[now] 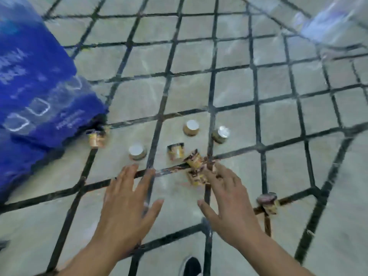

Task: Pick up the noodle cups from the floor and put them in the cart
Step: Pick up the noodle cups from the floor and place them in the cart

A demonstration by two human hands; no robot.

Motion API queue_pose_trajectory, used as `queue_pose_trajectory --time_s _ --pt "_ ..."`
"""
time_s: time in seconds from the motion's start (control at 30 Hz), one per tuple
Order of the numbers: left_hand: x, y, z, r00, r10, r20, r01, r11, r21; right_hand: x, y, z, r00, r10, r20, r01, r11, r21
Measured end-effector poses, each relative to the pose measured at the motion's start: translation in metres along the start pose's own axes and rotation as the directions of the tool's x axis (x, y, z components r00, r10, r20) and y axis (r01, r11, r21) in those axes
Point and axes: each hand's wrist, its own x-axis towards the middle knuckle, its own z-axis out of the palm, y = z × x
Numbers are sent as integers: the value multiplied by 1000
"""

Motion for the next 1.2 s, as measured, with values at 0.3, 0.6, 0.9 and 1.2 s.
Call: queue_pose_trajectory --time_s 0.3,0.6,0.9,1.2 --pt "152 65 145 974 172 150 -185 980 77 36 163 98 972 215 96 -202 971 -124" --pt "359 -7 296 938 135 318 -209 955 212 203 277 247 911 302 280 -197 917 -348" --pt "492 -28 391 910 99 403 -163 978 129 260 341 337 869 363 336 -210 886 -414" --pt "505 -48 402 868 -140 477 228 965 -132 267 353 340 899 349 265 -248 903 -350"
